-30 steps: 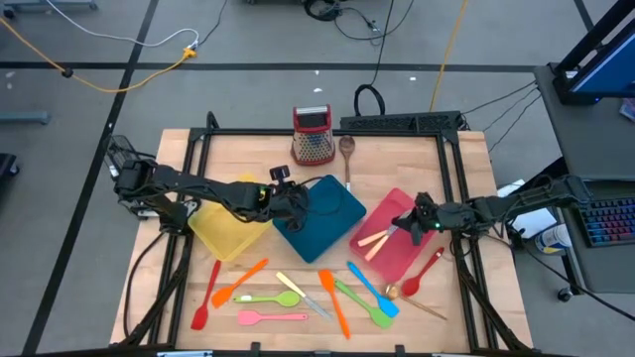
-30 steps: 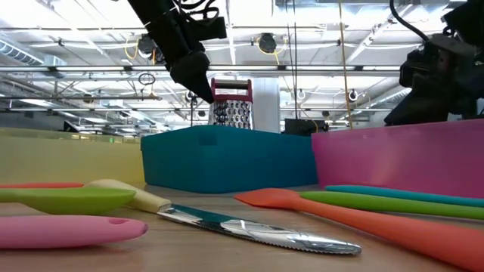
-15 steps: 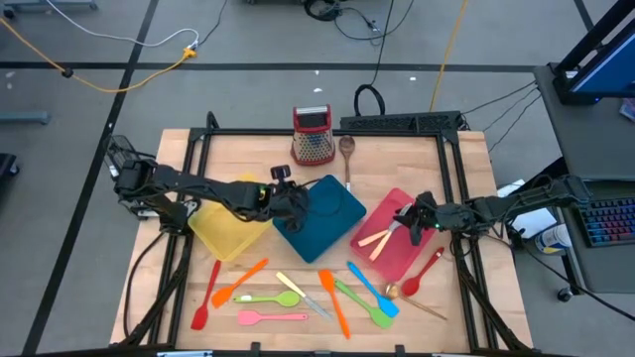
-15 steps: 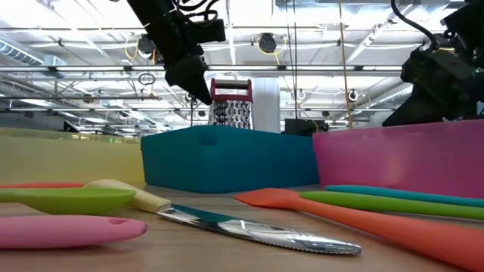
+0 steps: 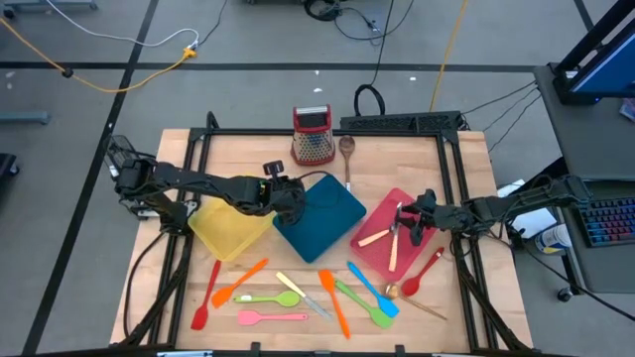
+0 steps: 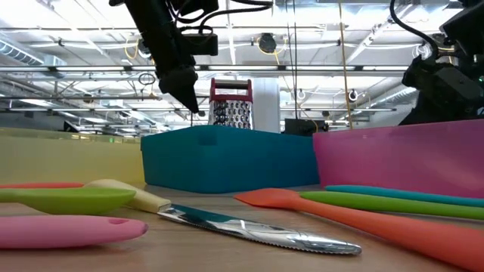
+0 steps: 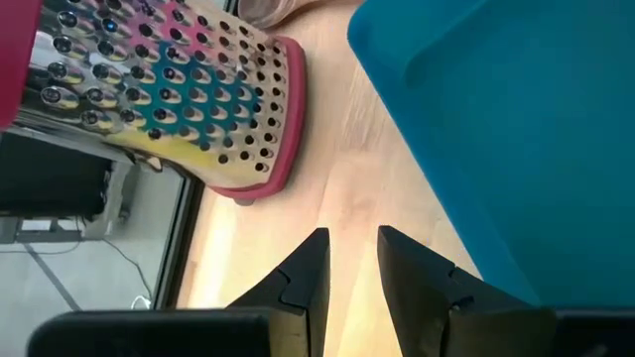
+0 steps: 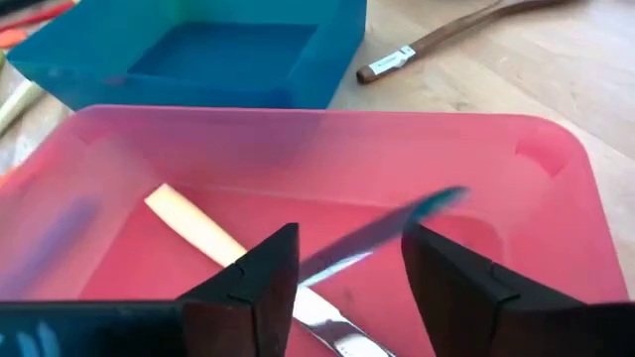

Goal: Pick & Place Kitchen Items
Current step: Put the yellow table knife into the red bin

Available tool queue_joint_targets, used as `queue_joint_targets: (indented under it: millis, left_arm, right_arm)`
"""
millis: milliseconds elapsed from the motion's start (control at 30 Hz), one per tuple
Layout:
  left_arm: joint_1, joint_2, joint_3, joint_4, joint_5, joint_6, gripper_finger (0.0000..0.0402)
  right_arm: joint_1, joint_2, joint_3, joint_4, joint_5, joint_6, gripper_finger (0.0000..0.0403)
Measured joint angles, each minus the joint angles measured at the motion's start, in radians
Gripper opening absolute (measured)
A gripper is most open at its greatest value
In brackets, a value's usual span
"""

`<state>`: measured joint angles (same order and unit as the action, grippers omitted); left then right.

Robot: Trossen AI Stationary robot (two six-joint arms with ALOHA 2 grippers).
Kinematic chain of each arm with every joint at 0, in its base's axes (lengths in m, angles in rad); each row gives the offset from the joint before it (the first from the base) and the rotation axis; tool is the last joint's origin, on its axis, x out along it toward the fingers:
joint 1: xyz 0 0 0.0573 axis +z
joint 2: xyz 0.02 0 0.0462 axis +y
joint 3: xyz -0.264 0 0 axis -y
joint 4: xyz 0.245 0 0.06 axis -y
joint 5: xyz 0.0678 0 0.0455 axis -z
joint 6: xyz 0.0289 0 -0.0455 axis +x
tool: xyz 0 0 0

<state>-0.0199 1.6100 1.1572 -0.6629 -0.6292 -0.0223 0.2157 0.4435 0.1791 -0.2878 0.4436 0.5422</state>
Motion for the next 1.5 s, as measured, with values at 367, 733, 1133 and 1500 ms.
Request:
queue_joint_targets:
  millis: [367, 733, 1133, 1500]
  left_arm:
    - [-0.005, 0.000, 0.000, -0.058, 0.001, -0.008, 0.0093]
    - [-0.064, 0.000, -0.001, -0.304, 0.028, -0.212, 0.0093]
    - [-0.131, -0.063, -0.001, -0.461, 0.233, 0.017, 0.0093]
    - [-0.139, -0.421, -0.257, 0.054, 0.499, 0.038, 0.0093]
  right_arm:
    - [0.000, 0.000, 0.000, 0.101, 0.105, -0.113, 0.0177]
    - [0.001, 0.063, 0.000, 0.512, -0.025, -0.199, 0.0160]
    - [0.001, 0.351, 0.000, 0.924, -0.028, -0.320, 0.0160]
    - [0.003, 0.575, 0.003, 1.319, -0.099, -0.411, 0.0160]
